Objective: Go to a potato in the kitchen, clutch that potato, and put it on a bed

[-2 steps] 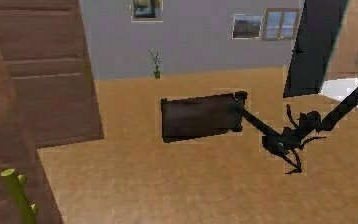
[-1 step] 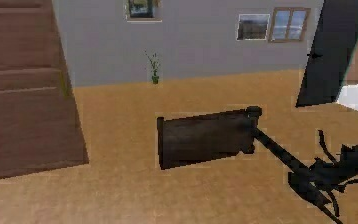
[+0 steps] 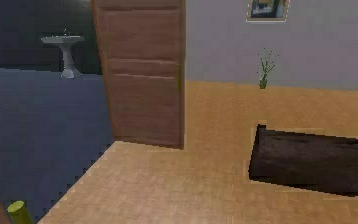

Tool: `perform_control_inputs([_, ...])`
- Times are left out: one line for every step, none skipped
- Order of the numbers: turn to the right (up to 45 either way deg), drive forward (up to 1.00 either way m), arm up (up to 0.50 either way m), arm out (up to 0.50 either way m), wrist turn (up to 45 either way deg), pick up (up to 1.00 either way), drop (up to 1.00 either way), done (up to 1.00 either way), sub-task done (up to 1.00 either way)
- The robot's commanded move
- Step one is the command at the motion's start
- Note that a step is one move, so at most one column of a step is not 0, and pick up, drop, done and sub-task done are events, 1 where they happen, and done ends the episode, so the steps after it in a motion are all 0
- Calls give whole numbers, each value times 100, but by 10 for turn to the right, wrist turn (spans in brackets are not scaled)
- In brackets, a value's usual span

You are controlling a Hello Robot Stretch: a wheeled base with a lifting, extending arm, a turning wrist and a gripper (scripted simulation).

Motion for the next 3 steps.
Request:
perform_control_inputs([0,45,0,0,0,0,0,0,0])
perform_control_inputs([-450,0,0,0,0,0,0,0,0])
perform_control_inputs([-30,0,0,0,0,0,0,0,0])
